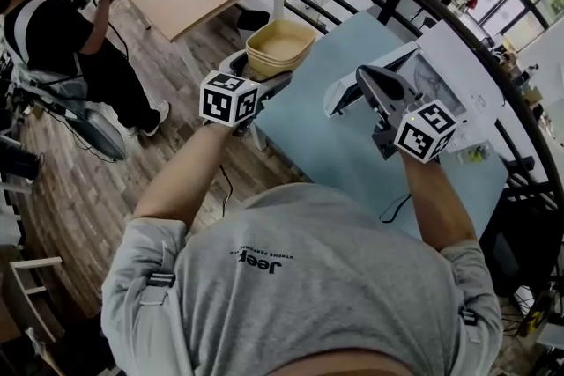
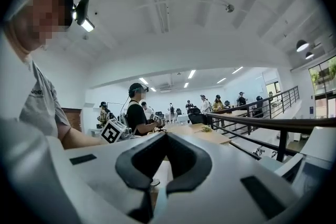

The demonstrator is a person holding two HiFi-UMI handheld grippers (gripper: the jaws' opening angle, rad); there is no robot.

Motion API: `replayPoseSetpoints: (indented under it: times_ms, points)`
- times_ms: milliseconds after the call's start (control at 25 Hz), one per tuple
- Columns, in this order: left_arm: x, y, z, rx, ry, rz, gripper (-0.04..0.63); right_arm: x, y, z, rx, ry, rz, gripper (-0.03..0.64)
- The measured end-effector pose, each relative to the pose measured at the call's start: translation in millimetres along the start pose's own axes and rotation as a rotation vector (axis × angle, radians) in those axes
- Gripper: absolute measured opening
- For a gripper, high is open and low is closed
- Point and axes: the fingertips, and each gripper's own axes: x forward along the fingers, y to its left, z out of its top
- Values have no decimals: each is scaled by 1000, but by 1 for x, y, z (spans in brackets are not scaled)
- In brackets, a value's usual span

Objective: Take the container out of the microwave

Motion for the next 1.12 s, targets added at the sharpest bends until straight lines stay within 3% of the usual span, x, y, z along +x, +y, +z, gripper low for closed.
replayPoseSetpoints:
  times_ms: [480,1120]
  points:
    - [40,69,-97,-2,138,-115,495,95,13,-89,80,134,-50,18]
    - [84,79,-221,68,324,-225,495,115,29,-185,154,292,-148,18]
